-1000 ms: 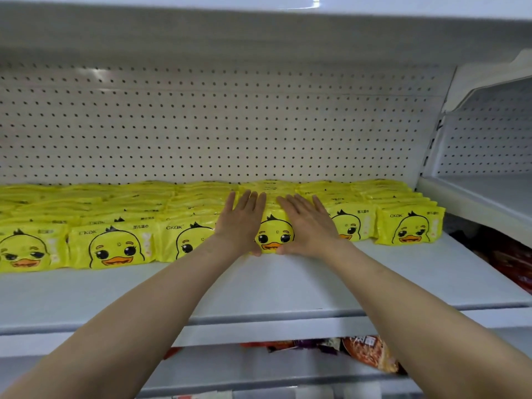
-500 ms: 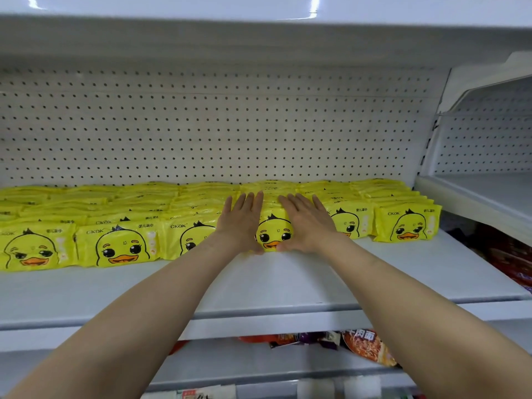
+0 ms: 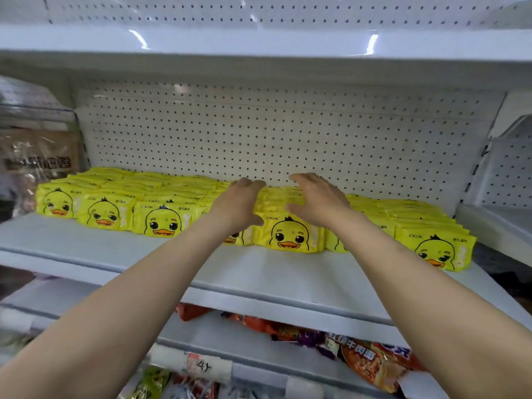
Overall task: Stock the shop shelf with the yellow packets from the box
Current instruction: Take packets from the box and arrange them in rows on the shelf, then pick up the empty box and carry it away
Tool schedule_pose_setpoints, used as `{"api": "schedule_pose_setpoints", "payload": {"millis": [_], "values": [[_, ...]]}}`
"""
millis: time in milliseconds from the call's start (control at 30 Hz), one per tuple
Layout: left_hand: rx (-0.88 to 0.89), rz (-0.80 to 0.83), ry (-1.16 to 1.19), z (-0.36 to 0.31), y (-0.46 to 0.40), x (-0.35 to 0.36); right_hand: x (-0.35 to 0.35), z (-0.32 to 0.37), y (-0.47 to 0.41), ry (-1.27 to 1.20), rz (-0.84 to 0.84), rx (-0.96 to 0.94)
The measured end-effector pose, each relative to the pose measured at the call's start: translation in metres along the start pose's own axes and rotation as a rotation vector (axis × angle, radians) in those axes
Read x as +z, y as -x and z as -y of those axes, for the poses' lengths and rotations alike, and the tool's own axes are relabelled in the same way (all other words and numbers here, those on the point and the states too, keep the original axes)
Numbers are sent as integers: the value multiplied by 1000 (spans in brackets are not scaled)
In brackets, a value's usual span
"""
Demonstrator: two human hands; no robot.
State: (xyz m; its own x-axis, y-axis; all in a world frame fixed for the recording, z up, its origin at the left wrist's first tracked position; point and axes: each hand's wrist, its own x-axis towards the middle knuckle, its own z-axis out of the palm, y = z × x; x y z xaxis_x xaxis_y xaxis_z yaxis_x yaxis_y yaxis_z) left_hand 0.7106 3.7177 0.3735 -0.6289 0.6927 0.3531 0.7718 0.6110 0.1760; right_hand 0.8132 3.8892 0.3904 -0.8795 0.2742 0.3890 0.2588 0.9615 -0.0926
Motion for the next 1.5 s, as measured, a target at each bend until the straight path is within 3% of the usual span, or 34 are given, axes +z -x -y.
{"api": "schedule_pose_setpoints", "payload": {"millis": [233,500,867,1100,1500], "values": [[-184,-106,-68,1,75,-42,-21,30,24,-46,-17,-198],[-462,-182,-140,4,193,-46,2,76,76,-126,68,-426],[-795,-215,-365,20,334,-78,12,205,124,-339,136,-708],[-949,-243,-401,83,386,-100,33,306,118,-357,213,-848],[-1066,-209,-489,274,440,-155,103,525,51,-382,243,-928]]}}
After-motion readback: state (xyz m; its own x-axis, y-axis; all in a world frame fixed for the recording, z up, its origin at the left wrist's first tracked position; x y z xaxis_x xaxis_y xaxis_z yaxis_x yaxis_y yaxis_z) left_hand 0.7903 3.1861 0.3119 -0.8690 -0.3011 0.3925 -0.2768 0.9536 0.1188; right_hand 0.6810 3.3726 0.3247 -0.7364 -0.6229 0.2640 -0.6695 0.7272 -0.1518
